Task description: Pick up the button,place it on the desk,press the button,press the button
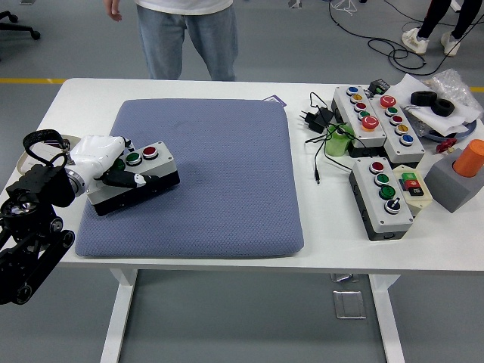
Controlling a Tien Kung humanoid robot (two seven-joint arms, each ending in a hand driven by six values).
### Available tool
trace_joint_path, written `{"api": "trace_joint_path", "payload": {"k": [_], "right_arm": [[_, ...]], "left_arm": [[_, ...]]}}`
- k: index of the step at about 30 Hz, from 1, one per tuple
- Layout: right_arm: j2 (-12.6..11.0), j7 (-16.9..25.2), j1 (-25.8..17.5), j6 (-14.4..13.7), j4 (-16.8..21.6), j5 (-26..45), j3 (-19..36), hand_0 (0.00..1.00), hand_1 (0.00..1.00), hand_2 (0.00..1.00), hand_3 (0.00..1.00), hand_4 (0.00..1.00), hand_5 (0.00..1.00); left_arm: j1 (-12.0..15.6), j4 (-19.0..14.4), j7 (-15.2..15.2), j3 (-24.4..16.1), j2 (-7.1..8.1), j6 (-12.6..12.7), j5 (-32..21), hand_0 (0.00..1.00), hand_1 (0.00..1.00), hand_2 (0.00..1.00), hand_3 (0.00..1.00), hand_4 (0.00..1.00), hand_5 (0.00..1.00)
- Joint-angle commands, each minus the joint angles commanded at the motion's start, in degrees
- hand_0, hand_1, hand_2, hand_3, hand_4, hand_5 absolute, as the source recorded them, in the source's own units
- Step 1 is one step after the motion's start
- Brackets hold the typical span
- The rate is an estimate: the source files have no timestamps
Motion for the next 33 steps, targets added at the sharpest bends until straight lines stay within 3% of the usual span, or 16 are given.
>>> {"api": "trace_joint_path", "payload": {"k": [5,12,16,21,25,33], "right_arm": [[0.0,0.0,-0.1,-0.2,0.0,-0.2,0.3,0.773,0.739,0.775,0.647,0.392,0.121],[0.0,0.0,-0.2,-0.3,0.0,-0.2,0.0,0.772,0.734,0.775,0.646,0.393,0.119],[0.0,0.2,-0.2,-0.4,0.0,1.1,-1.2,0.772,0.733,0.773,0.643,0.393,0.113],[-0.1,0.3,-0.2,-0.5,0.0,1.7,-1.9,0.772,0.734,0.772,0.641,0.392,0.112],[-0.1,0.3,-0.2,-0.5,0.0,1.8,-2.3,0.771,0.733,0.771,0.642,0.393,0.111],[-0.2,0.4,0.4,-0.5,0.0,2.2,-3.0,0.77,0.732,0.767,0.64,0.393,0.11]], "left_arm": [[-0.9,-0.6,-2.6,3.0,-0.07,3.2,0.0,0.352,0.307,0.297,0.381,0.715,0.025],[-3.4,-0.7,-7.6,9.6,-1.02,10.4,0.0,0.342,0.301,0.291,0.377,0.704,0.002],[-5.0,0.3,-9.1,13.1,-1.86,12.0,0.0,0.349,0.308,0.299,0.381,0.699,0.002],[-6.3,3.0,-10.5,15.4,-2.83,13.0,0.0,0.351,0.314,0.304,0.388,0.695,0.002],[-6.5,4.2,-9.9,16.2,-3.29,12.1,0.0,0.346,0.318,0.308,0.391,0.692,0.002],[-6.7,5.0,-10.5,17.6,-2.89,10.4,0.0,0.355,0.344,0.323,0.413,0.689,0.036]]}}
